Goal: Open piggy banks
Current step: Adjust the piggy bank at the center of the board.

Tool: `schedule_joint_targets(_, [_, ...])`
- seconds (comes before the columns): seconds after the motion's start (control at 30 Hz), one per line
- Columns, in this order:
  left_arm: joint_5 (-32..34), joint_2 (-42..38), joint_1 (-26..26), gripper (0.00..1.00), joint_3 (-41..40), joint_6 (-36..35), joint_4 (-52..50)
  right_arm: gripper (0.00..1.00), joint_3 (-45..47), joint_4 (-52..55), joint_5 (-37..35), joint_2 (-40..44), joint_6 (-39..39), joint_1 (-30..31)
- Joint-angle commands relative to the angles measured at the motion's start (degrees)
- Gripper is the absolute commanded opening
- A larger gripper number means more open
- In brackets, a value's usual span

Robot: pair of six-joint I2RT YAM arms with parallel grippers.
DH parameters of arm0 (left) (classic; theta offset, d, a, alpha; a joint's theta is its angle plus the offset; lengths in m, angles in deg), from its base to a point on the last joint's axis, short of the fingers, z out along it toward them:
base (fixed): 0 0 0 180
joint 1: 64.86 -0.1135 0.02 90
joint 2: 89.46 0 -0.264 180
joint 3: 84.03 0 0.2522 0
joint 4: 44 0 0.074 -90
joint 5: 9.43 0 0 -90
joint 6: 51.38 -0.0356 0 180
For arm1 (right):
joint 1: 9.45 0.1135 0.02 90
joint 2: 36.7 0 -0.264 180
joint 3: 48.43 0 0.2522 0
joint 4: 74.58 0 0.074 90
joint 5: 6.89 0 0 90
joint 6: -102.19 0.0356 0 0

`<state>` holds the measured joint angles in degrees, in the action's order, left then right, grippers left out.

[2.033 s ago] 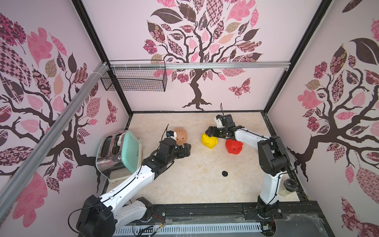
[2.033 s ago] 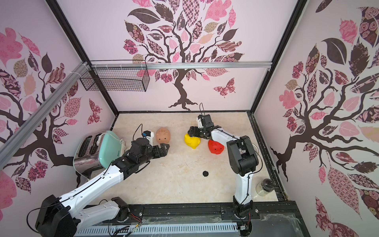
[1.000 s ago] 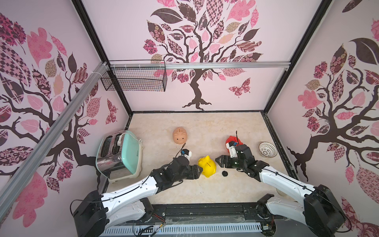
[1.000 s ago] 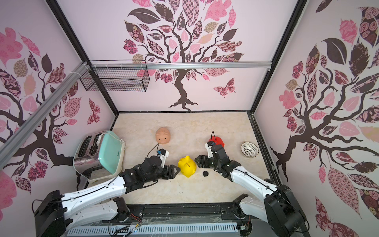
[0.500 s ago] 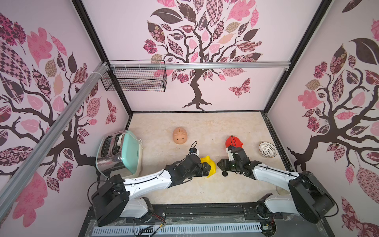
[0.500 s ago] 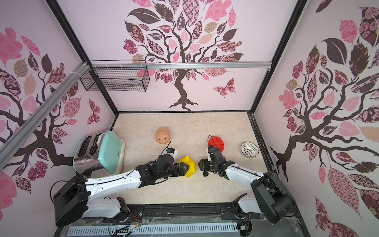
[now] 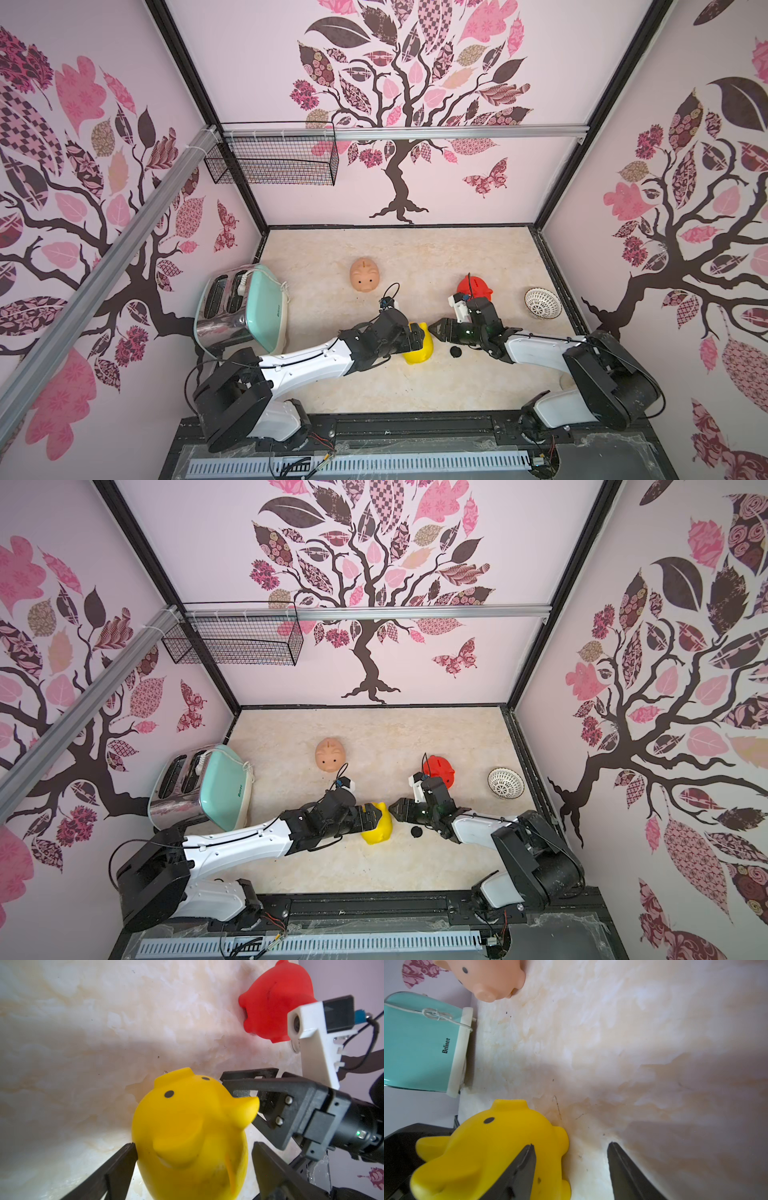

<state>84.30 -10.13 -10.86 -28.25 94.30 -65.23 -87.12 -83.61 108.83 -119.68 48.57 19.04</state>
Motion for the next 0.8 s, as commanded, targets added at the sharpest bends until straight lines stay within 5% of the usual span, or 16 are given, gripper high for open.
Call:
schedule_joint_targets(0.0, [0.14,-0.01,-2.02,0.93,0.43,0.51,-1.19,0.61,0.8,-5.96,6.17,-1.06,2.93,0.6])
schedule_joint_targets(0.27, [-2.08,2.21,-2.33,0.98,3.97,-6.82,-7.35,0.61,1.52,-7.35,4.81,-1.39,5.79,1.14])
schedule_joint_targets(0.57, [9.91,-0.8,2.65,0.98,5.5,-13.24,-12.05,0.6,2.58,-6.89,2.76,-1.24,6.6,1.13])
schedule_joint_targets(0.77, [16.14,0.98,4.4,0.98,9.29,-10.78,-19.69,0.63,3.57,-2.19,-3.55,2.56,6.65,1.13])
